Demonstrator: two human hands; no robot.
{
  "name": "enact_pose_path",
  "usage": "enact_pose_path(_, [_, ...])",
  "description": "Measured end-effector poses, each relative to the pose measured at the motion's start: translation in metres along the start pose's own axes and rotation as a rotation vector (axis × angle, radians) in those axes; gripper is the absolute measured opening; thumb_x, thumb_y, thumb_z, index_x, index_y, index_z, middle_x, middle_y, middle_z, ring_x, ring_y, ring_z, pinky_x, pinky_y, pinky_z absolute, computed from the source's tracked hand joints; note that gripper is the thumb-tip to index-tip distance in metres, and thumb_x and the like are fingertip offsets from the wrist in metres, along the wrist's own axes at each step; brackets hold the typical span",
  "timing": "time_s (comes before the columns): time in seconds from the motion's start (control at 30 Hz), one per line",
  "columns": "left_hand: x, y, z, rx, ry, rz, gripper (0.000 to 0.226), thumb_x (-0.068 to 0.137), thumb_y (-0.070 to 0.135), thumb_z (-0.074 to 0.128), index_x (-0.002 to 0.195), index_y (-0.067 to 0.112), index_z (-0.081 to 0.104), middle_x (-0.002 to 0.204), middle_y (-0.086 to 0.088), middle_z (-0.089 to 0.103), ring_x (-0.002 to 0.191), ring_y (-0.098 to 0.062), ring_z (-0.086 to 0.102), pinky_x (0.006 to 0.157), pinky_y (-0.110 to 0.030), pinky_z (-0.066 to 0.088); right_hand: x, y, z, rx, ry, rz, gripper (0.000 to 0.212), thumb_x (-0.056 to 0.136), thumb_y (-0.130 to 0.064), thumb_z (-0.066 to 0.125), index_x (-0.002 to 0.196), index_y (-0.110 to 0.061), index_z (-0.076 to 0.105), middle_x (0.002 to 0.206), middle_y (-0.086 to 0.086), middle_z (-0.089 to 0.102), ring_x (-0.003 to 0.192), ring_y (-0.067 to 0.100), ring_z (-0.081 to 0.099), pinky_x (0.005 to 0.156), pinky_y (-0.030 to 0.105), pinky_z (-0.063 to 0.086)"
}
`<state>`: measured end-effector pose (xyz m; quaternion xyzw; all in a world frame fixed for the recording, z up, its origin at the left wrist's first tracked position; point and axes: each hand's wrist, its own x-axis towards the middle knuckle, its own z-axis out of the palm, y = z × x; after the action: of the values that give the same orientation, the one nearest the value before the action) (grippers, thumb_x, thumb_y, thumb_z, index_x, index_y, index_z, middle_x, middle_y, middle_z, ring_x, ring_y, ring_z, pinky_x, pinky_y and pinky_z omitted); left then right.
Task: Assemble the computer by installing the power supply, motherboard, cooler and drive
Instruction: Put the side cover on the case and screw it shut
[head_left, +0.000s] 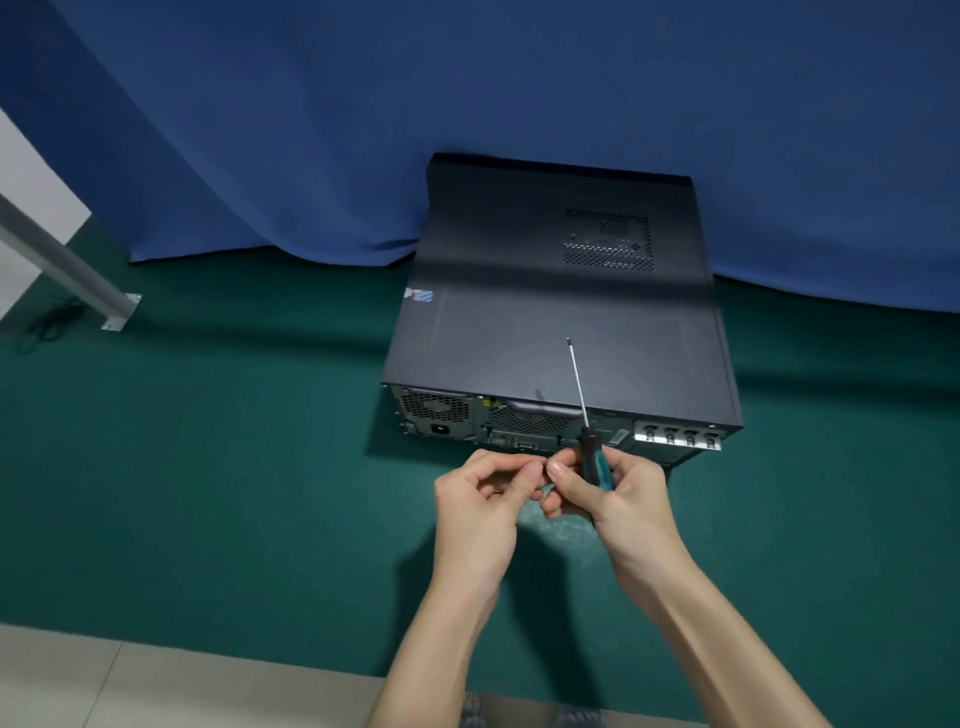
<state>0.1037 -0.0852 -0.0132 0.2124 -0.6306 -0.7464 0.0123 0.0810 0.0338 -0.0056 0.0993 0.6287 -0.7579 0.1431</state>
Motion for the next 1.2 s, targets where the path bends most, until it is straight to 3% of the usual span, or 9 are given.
enact_pose_path(0.1, [0.003,-0.004,-0.013,0.065,0.079,-0.029,0.015,0.081,0.001,0.072,0.076,0.015,0.075,0.084,-0.007,0.070,0.075,-0.016,0.069,0.069,-0.020,0.053,-0.002,0.015,0.020,-0.043,0.059,-0.029,0.005,0.087,0.004,0.063,0.086,0.006,0.059,0.060,0.008,0.064,0.052,0.018,0.059,0.057,0.027,0.054])
enact_pose_path(0.23, [0.007,-0.004,-0.026,0.023,0.089,-0.107,0.019,0.081,-0.001,0.070,0.075,0.016,0.073,0.081,-0.015,0.071,0.064,-0.014,0.067,0.067,-0.022,0.053,0.002,0.023,0.039,-0.118,0.106,-0.109,0.010,0.088,0.008,0.061,0.091,0.002,0.055,0.057,0.007,0.057,0.051,0.020,0.055,0.055,0.032,0.055])
enact_pose_path(0.37, [0.012,0.000,-0.035,0.166,0.119,-0.001,0.018,0.081,-0.001,0.071,0.074,0.016,0.071,0.083,-0.006,0.067,0.063,-0.009,0.065,0.062,-0.019,0.051,0.008,0.025,0.056,-0.162,0.126,-0.127,0.008,0.088,0.005,0.063,0.089,0.002,0.055,0.061,0.007,0.057,0.050,0.021,0.054,0.055,0.035,0.055])
enact_pose_path(0.47, [0.018,0.004,-0.038,0.279,0.173,0.085,0.018,0.079,-0.004,0.070,0.071,0.012,0.068,0.081,0.002,0.060,0.063,-0.005,0.060,0.053,-0.009,0.044,0.013,0.027,0.067,-0.151,0.141,-0.100,0.008,0.088,0.003,0.064,0.087,0.003,0.056,0.062,0.002,0.060,0.052,0.019,0.057,0.050,0.029,0.054])
enact_pose_path(0.57, [0.027,0.007,-0.038,0.315,0.198,0.122,0.021,0.080,-0.006,0.067,0.068,0.011,0.064,0.081,0.001,0.057,0.061,-0.006,0.058,0.049,-0.010,0.044,0.017,0.029,0.073,-0.118,0.140,-0.073,0.009,0.089,0.001,0.063,0.088,0.006,0.055,0.061,0.005,0.060,0.051,0.017,0.057,0.047,0.025,0.051])
enact_pose_path(0.7, [0.047,0.003,-0.035,0.330,0.360,0.176,0.013,0.081,-0.005,0.067,0.075,0.006,0.065,0.083,-0.003,0.059,0.068,0.002,0.056,0.063,-0.004,0.038,0.025,0.030,0.073,-0.152,0.193,-0.104,0.011,0.093,0.000,0.059,0.100,-0.008,0.061,0.057,0.011,0.058,0.043,0.020,0.051,0.046,0.027,0.049])
enact_pose_path(0.87, [0.068,-0.008,-0.022,0.260,0.438,0.205,0.009,0.079,-0.005,0.068,0.077,0.005,0.067,0.081,0.000,0.059,0.071,-0.008,0.058,0.069,-0.013,0.042,0.033,0.031,0.065,-0.241,0.224,-0.164,0.019,0.091,0.001,0.060,0.096,-0.017,0.065,0.059,0.011,0.058,0.044,0.017,0.050,0.043,0.023,0.045])
enact_pose_path(1.2, [0.074,-0.022,-0.006,0.139,0.537,0.192,0.013,0.078,-0.006,0.069,0.074,0.006,0.065,0.082,0.000,0.059,0.068,-0.014,0.060,0.067,-0.029,0.048,0.035,0.033,0.063,-0.166,0.213,-0.144,0.019,0.091,0.005,0.059,0.100,-0.010,0.065,0.059,0.012,0.057,0.045,0.016,0.049,0.044,0.023,0.045])
